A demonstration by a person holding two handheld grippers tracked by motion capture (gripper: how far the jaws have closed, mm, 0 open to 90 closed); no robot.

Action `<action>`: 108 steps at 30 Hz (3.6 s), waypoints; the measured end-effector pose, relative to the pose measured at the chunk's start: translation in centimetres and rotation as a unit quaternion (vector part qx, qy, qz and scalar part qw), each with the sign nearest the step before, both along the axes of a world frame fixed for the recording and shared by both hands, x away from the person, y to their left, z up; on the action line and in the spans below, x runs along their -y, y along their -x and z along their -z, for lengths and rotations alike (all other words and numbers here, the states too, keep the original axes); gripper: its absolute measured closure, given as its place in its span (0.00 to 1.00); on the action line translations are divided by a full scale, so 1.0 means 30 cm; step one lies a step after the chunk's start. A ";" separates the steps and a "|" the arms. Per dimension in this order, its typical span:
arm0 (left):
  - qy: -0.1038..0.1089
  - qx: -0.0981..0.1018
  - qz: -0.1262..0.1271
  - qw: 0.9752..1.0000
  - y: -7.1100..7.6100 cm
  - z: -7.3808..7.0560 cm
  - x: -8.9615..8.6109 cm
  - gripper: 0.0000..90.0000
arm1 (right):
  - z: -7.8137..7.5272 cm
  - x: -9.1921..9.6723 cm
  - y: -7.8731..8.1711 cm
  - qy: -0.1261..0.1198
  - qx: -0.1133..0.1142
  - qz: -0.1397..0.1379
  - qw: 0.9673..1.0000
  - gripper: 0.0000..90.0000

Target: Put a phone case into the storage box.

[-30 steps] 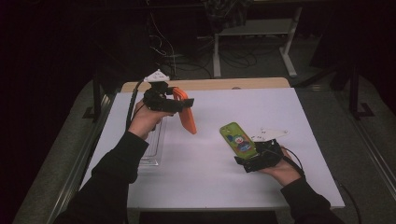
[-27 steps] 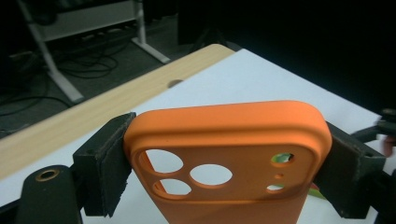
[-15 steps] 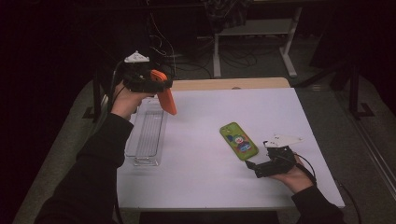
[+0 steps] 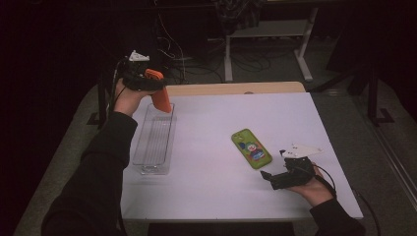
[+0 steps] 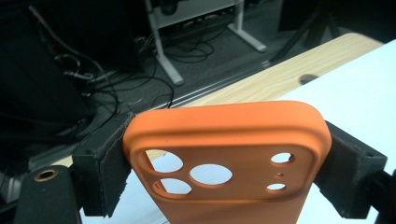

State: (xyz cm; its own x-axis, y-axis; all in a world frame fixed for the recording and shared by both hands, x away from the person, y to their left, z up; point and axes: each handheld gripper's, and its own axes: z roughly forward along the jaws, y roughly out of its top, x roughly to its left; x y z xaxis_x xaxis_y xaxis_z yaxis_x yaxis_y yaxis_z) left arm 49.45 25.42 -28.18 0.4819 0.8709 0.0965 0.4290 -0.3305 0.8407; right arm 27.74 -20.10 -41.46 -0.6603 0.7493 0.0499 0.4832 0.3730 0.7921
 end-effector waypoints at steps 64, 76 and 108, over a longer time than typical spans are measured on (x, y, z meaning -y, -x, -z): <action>0.041 -0.028 -0.051 0.997 -0.097 0.244 -0.033 0.00 | 0.000 -0.015 -0.004 0.004 0.000 -0.013 1.000 0.00; 0.025 -0.044 0.005 0.999 -0.019 0.186 -0.026 0.00 | -0.005 -0.012 -0.004 0.005 0.001 -0.009 1.000 0.00; 0.050 -0.075 0.204 0.975 0.424 0.244 0.283 0.00 | -0.023 -0.011 -0.026 -0.001 0.008 -0.001 1.000 0.00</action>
